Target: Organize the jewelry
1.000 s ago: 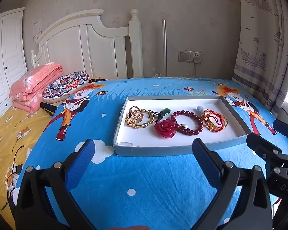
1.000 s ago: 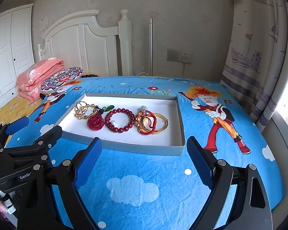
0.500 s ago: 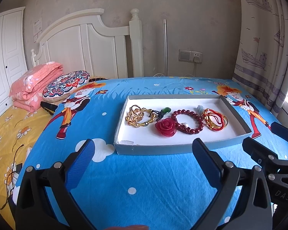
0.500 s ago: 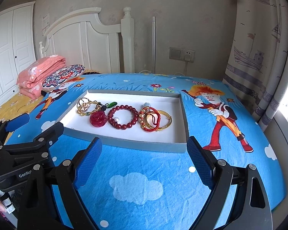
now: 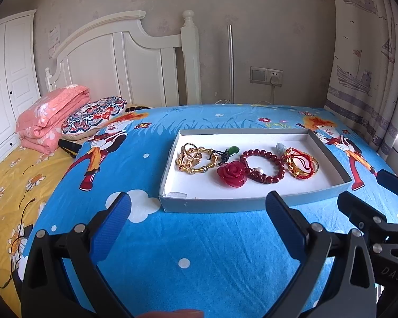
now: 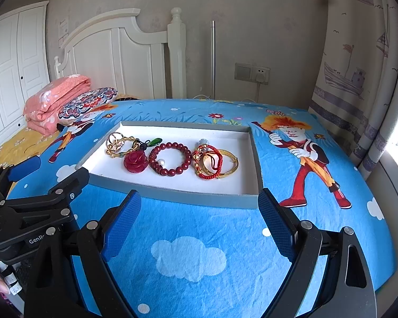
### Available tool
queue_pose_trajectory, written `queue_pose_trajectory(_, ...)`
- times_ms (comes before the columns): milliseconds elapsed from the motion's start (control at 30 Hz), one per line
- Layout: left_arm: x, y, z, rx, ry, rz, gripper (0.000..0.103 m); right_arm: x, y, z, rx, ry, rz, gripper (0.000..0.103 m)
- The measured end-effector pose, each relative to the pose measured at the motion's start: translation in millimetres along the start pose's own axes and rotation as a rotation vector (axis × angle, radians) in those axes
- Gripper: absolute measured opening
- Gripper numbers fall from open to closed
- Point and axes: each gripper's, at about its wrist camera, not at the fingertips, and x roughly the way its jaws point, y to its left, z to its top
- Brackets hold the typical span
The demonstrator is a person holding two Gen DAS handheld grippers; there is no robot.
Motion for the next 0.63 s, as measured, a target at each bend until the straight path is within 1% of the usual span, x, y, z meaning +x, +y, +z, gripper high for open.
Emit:
queue_pose_trajectory(267,8,-3,0,-0.011,0.017,-0.013,0.098,6,0,-4,0.001,0.015,0.006,0.084)
queue_pose_trajectory(400,11,-4,-3,-0.016,0.022,-0.001,0.098,12,-1,-7,-0.001,0.03,0.011,0.084)
queue_pose_trajectory(533,18,0,-6,-0.025,0.058,-0.033,0.098,22,-4,-12,-0.002,0.07,0.026,0.084)
queue_pose_trajectory(633,22,13,-9,-0.056,0.077,0.008,0.098,33,-6,-17,0.002,0.116,0.032,0.084)
